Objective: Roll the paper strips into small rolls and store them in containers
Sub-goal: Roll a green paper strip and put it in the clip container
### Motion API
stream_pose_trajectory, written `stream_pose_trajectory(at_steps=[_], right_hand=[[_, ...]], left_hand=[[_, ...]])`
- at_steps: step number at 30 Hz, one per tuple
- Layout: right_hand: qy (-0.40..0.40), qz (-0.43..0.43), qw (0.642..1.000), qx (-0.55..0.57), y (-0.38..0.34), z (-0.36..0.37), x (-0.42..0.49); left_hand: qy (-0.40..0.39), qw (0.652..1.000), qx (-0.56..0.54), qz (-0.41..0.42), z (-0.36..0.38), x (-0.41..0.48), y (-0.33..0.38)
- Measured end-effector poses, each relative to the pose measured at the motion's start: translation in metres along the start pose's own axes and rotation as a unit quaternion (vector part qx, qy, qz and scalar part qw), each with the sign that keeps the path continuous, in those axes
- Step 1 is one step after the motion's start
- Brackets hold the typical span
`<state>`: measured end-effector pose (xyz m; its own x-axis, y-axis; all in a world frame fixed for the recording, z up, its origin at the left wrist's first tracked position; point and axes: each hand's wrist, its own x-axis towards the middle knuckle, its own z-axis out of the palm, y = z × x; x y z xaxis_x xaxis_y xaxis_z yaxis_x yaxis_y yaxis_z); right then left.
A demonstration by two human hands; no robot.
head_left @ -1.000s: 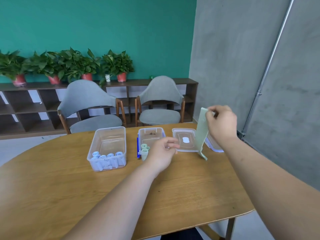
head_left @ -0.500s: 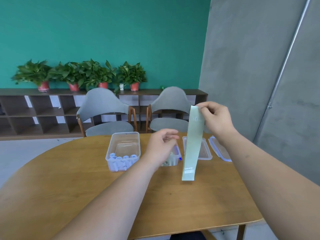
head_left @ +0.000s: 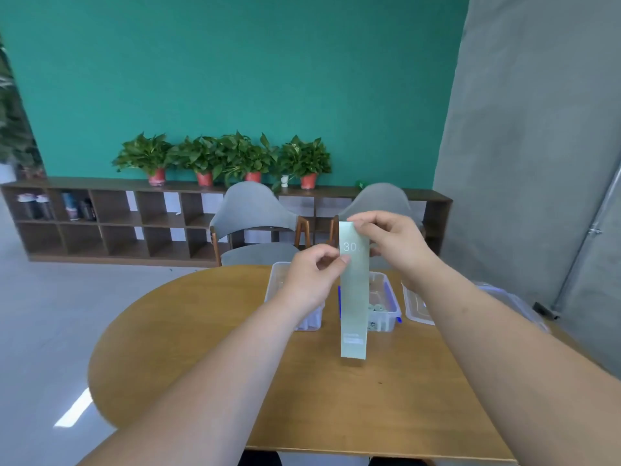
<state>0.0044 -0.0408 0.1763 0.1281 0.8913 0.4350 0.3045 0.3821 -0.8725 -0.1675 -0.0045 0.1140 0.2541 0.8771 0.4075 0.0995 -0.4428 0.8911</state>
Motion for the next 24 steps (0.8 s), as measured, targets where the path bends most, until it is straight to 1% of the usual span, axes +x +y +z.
stream_pose_trajectory(at_steps=[2,5,10,14,17,20,22,24], right_hand=[[-0.009,0.006,0.999,0.034,-0.002,0.016,-0.001],[-0.033,0.033,0.995,0.086,-0.003,0.041,-0.006],[-0.105,0.072,0.990,0.066,0.015,0.087,-0.015],[-0.119,0.078,0.988,0.065,0.026,0.118,-0.017],[-0.128,0.108,0.980,0.111,0.025,0.140,-0.018],[-0.125,0.135,0.970,0.160,0.025,0.162,-0.016],[-0.121,0.157,0.964,0.176,0.029,0.177,-0.016],[-0.125,0.182,0.965,0.143,0.044,0.193,-0.019]], left_hand=[[0.014,1.000,0.005,-0.011,-0.014,-0.001,-0.002],[0.061,0.998,-0.005,-0.021,-0.035,-0.005,-0.005],[0.121,0.991,-0.019,-0.056,-0.072,-0.016,-0.009],[0.153,0.982,-0.063,-0.096,-0.099,-0.032,-0.015],[0.150,0.968,-0.149,-0.134,-0.115,-0.041,-0.019],[0.168,0.947,-0.216,-0.169,-0.128,-0.046,-0.025],[0.179,0.937,-0.223,-0.200,-0.136,-0.048,-0.034],[0.193,0.934,-0.177,-0.245,-0.143,-0.053,-0.052]])
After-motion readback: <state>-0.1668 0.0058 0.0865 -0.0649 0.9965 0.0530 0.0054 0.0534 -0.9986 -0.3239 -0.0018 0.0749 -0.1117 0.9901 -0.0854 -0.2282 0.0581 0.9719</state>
